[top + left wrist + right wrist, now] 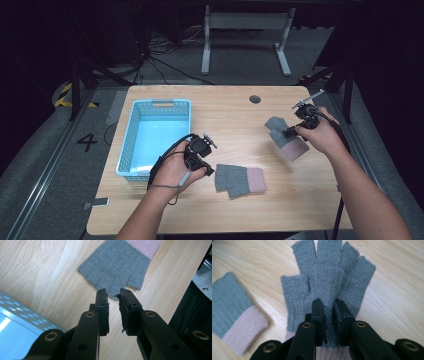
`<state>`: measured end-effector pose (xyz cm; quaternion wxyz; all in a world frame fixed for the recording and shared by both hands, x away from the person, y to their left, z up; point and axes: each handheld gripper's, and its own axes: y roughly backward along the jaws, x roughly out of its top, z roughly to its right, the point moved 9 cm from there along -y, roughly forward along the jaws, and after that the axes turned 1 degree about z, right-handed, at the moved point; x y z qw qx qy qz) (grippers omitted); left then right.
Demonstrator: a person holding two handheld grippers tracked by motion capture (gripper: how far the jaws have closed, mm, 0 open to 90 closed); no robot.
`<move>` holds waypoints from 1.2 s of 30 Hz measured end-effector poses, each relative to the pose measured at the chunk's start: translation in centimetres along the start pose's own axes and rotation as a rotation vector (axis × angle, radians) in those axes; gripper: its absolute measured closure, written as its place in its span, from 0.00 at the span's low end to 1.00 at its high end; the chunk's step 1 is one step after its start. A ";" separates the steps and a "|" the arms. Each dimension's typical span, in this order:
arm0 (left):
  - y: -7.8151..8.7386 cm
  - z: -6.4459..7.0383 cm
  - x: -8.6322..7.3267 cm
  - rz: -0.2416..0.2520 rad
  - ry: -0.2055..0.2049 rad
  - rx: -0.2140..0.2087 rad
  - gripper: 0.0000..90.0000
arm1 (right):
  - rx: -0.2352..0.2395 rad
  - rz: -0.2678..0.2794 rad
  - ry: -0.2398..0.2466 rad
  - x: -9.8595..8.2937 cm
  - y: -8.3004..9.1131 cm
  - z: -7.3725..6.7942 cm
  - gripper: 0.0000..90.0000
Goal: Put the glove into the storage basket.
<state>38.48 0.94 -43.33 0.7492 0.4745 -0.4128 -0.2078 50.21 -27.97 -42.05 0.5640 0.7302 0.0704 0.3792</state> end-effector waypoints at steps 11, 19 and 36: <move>0.5 -0.2 -0.5 0.015 0.019 0.010 0.86 | 0.083 -0.015 0.214 0.8 0.2 -5.2 0.89; 0.9 -0.3 -1.2 0.018 0.035 0.020 0.86 | 0.131 -0.017 0.307 1.4 -0.1 -8.2 0.89; 1.3 -0.5 -2.2 0.022 0.057 0.037 0.85 | 0.206 -0.066 0.515 0.4 -2.2 -13.5 0.87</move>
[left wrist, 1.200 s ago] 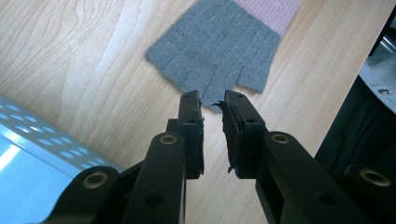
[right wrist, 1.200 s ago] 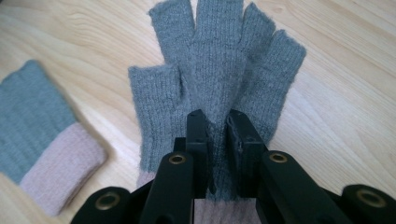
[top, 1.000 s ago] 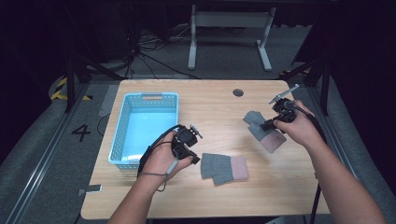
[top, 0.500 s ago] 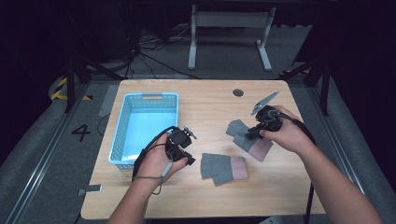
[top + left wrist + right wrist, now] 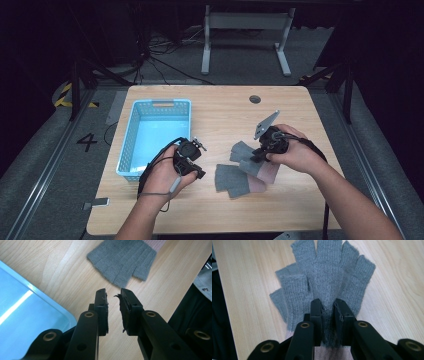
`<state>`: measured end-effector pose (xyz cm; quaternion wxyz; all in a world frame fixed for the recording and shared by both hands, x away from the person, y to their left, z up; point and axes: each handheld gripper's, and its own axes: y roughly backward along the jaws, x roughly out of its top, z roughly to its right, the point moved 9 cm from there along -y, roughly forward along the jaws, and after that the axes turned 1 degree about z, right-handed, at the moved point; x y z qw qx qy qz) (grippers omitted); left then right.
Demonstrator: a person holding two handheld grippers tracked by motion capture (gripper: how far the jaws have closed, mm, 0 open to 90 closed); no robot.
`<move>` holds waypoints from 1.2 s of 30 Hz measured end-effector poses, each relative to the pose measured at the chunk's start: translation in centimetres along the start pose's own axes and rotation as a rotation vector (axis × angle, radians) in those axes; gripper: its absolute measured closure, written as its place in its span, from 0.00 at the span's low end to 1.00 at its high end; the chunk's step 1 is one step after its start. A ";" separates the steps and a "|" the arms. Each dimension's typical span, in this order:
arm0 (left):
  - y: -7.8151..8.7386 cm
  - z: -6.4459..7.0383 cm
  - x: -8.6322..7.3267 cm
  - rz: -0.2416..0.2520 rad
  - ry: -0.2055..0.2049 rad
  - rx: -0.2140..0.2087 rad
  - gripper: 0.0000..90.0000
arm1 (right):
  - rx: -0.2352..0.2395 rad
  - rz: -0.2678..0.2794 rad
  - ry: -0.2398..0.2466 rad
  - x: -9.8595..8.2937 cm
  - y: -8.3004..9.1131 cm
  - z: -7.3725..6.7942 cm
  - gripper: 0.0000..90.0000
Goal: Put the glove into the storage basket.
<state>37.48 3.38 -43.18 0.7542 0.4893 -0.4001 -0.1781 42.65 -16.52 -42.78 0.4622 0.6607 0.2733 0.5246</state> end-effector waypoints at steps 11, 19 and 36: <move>-0.3 0.2 0.3 -0.008 -0.011 -0.005 0.85 | 0.042 -0.047 0.069 0.5 -2.5 -2.0 0.87; -0.5 0.4 0.4 -0.012 -0.019 -0.008 0.85 | 0.058 -0.068 0.084 0.3 -3.8 -2.6 0.87; -1.3 0.7 0.6 -0.034 -0.028 -0.022 0.85 | 0.076 -0.121 0.114 -0.3 -6.3 -3.3 0.86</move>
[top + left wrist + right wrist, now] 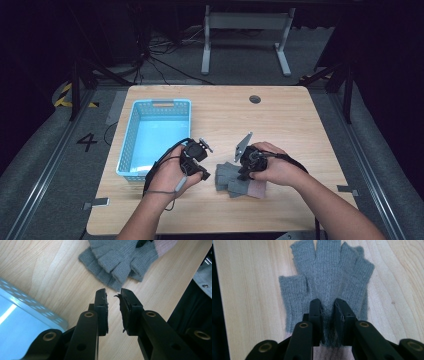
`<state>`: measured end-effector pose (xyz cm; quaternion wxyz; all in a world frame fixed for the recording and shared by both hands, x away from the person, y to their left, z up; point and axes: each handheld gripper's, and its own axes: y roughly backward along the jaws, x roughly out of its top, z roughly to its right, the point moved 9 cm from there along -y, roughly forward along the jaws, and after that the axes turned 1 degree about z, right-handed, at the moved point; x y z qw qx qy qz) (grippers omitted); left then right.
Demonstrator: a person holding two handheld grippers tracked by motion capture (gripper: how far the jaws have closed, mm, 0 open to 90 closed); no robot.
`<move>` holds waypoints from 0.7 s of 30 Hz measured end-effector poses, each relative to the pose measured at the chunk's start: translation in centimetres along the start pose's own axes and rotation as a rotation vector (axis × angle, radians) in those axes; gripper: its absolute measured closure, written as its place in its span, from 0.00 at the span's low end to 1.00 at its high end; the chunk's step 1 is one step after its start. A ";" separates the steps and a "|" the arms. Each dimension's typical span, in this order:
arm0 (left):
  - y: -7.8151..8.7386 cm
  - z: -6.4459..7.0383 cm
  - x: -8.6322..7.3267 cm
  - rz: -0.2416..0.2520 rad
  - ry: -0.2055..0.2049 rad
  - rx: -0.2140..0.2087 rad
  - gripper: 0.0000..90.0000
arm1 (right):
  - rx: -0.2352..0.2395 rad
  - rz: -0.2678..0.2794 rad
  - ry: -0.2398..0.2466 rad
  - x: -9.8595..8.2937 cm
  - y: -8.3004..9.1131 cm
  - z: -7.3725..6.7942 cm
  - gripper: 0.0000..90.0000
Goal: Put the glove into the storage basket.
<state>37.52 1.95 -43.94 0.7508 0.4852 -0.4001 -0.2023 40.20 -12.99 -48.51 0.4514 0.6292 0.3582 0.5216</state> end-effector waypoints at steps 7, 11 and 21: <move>-0.7 0.3 -0.1 -0.025 -0.003 -0.016 0.85 | 0.006 -0.002 -0.005 -0.1 -1.0 -0.3 0.83; -1.3 0.6 0.0 -0.047 -0.011 -0.025 0.85 | 0.002 0.035 -0.009 -0.1 -1.1 -0.5 0.75; -3.3 0.8 -1.6 -0.087 -0.004 -0.032 0.85 | -0.051 0.246 -0.092 -1.0 2.2 -0.7 0.66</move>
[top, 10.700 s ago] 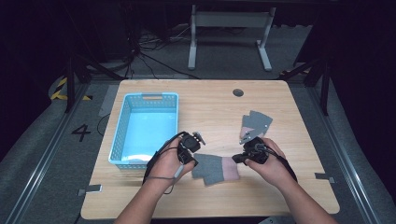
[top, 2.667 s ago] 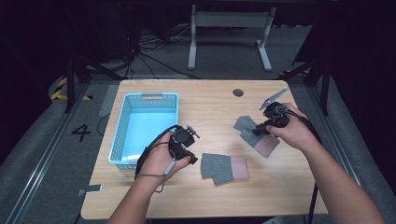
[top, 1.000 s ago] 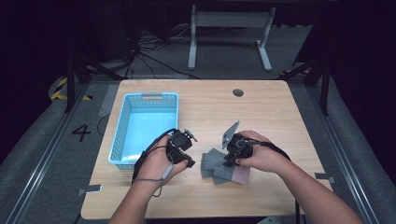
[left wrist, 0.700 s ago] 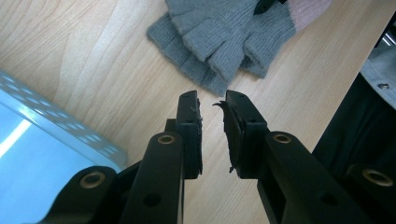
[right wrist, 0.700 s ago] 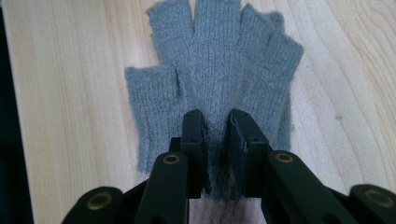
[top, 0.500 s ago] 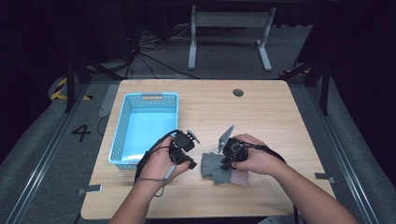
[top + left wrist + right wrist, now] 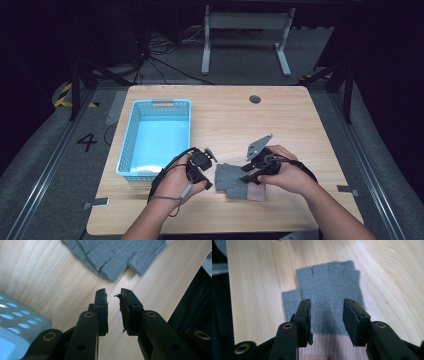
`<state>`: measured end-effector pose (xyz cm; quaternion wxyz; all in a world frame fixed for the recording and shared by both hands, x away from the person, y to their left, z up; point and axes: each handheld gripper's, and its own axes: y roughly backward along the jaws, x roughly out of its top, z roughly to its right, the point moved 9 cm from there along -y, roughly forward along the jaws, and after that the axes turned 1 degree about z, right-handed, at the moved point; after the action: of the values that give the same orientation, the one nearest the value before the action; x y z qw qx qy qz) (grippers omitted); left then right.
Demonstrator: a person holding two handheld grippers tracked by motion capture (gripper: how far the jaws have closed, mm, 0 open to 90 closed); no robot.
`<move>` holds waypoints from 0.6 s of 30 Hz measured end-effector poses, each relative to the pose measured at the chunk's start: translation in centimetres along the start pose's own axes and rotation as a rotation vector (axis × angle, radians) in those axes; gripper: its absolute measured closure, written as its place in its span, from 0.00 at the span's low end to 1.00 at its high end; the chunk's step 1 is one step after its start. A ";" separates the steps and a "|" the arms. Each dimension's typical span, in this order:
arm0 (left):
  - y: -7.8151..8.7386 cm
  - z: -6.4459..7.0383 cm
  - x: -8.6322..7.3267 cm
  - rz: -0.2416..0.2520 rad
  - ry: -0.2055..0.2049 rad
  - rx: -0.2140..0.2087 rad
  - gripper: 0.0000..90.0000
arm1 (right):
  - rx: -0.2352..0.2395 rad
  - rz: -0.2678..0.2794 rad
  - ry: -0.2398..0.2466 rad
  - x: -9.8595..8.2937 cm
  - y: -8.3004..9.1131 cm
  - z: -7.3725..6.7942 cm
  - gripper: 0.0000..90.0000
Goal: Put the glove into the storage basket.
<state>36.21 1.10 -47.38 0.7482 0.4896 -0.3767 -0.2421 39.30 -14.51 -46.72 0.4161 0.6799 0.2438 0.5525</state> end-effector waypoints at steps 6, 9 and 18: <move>-0.4 0.4 0.4 0.023 -0.015 0.006 0.84 | -0.067 0.091 -0.094 -1.5 1.9 0.8 0.66; -0.5 0.4 0.5 0.035 -0.012 0.005 0.84 | -0.092 0.124 -0.132 -2.3 2.2 1.3 0.68; -1.2 0.4 0.6 0.039 -0.019 -0.043 0.84 | -0.101 0.082 -0.212 -5.7 2.6 2.6 0.70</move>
<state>36.27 -0.04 -48.23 0.7597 0.4635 -0.3878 -0.2400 39.93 -21.16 -47.78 0.4504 0.7220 0.1423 0.5055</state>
